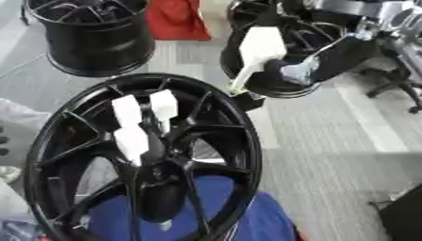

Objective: Pull the pin out of the wheel hub.

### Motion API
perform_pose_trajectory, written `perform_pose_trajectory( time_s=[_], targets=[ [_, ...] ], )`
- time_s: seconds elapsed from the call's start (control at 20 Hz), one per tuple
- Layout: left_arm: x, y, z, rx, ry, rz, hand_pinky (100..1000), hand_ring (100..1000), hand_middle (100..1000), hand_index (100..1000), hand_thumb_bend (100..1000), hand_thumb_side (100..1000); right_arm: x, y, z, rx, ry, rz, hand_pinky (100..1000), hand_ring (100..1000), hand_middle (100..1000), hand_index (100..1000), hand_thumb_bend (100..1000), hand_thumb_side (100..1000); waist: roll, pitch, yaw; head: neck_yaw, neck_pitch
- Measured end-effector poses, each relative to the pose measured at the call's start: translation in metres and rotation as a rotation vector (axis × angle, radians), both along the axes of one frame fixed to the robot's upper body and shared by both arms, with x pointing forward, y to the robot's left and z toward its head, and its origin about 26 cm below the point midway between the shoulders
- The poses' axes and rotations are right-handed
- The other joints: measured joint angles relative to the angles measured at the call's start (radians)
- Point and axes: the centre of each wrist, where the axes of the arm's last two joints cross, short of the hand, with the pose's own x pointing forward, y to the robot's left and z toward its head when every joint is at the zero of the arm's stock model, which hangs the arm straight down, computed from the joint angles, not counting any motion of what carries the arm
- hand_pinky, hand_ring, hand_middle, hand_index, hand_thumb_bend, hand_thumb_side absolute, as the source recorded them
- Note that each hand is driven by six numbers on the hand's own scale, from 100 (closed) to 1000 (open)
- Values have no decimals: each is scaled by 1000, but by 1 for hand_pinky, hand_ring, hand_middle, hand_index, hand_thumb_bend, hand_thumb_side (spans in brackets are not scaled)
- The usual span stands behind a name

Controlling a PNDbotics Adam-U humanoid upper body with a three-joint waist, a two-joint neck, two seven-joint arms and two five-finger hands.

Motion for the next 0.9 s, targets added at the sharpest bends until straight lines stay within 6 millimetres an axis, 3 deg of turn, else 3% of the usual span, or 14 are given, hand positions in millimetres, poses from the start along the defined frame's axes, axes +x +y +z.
perform_pose_trajectory(
  time_s=[0.15, 0.25, 0.4, 0.45, 0.5, 0.55, 0.75, 0.9],
  targets=[
    [-1, 1, 0, 1, 1, 12, 622, 664, 653, 821, 100, 688, -1, -40, -22, 43, 21, -207, 716, 710, 525, 550, 295, 225, 3, 0, -8, 4, 0],
    [-1, 1, 0, 2, 1, 10, 622, 664, 653, 821, 101, 687, -19, -77, -67, 87, 26, -391, 718, 724, 577, 604, 330, 214, 3, 0, 8, -4, 0],
    [-1, 1, -1, 3, 1, 6, 622, 664, 653, 821, 101, 688, -42, -109, -117, 133, -13, -602, 743, 786, 787, 817, 417, 243, 8, 0, 10, -17, 0],
    [-1, 1, -1, 3, 1, 5, 622, 664, 653, 821, 101, 687, -47, -116, -130, 144, -19, -658, 750, 797, 810, 843, 430, 253, 9, 0, 10, -20, 0],
    [-1, 1, -1, 3, 2, 5, 621, 663, 653, 821, 107, 688, -52, -123, -142, 155, -14, -711, 758, 813, 855, 891, 430, 120, 10, 0, 10, -22, 0],
    [-1, 1, -1, 3, 2, 5, 621, 663, 653, 821, 100, 687, -58, -129, -155, 167, -5, -763, 758, 813, 856, 893, 468, 290, 11, 0, 10, -23, 0],
    [-1, 1, -1, 3, 2, 6, 621, 663, 653, 821, 100, 687, -79, -145, -198, 250, 1, -953, 751, 815, 888, 905, 519, 354, 22, 2, 8, -23, 0],
    [-1, 1, -1, 2, 2, 6, 621, 663, 653, 821, 100, 687, -91, -148, -220, 324, -54, -1068, 721, 788, 860, 891, 528, 363, 26, 3, 6, -24, 0]
  ],
)
